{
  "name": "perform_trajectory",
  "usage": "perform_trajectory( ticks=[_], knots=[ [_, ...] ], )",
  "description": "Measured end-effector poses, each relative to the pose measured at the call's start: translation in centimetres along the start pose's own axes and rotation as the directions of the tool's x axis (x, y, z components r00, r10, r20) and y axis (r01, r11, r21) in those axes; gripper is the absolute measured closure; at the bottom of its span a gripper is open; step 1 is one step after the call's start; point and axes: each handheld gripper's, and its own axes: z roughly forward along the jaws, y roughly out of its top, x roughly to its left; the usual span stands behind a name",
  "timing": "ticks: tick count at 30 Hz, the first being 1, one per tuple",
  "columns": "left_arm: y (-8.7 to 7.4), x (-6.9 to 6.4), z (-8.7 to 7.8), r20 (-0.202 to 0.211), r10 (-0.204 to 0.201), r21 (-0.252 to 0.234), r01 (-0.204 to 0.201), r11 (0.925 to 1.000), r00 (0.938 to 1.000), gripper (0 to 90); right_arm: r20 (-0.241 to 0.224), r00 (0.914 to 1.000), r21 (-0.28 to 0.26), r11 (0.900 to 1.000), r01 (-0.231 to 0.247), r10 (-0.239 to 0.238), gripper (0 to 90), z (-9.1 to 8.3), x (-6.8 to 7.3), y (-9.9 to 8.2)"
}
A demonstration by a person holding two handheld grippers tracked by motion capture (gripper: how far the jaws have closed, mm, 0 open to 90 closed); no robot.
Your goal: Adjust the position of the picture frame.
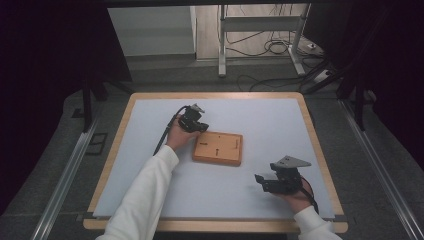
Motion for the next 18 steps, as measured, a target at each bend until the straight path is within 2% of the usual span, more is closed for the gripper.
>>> perform_trajectory(
  ticks=[4,6,9,13,18],
  knots=[
    [0.1,0.0,-0.1,0.002,0.003,0.014,-0.003,0.9999,1.0,90.0,0.002,1.0,-0.001,1.0,-0.003,0.003,24.7,0.0,-0.1,0.0],
    [0.0,-0.1,-0.1,0.017,0.004,0.02,-0.005,0.9998,0.9999,90.0,0.003,1.0,0.0,1.0,-0.004,0.004,24.7,0.0,-0.2,0.0],
    [-0.1,-0.4,-0.2,0.016,0.037,0.038,-0.037,0.9986,0.9992,90.0,0.004,1.0,0.0,1.0,-0.003,0.003,24.7,0.0,-0.2,0.0],
    [-0.6,-1.3,-0.6,0.013,0.058,0.037,-0.059,0.9976,0.9982,90.0,0.005,1.0,-0.002,1.0,-0.003,0.003,24.7,-0.1,-0.2,0.0],
    [-1.4,-1.9,-1.2,0.024,0.049,0.011,-0.049,0.9987,0.9985,90.0,0.007,1.0,0.0,1.0,-0.002,0.002,24.6,0.0,-0.2,0.0]
  ],
)
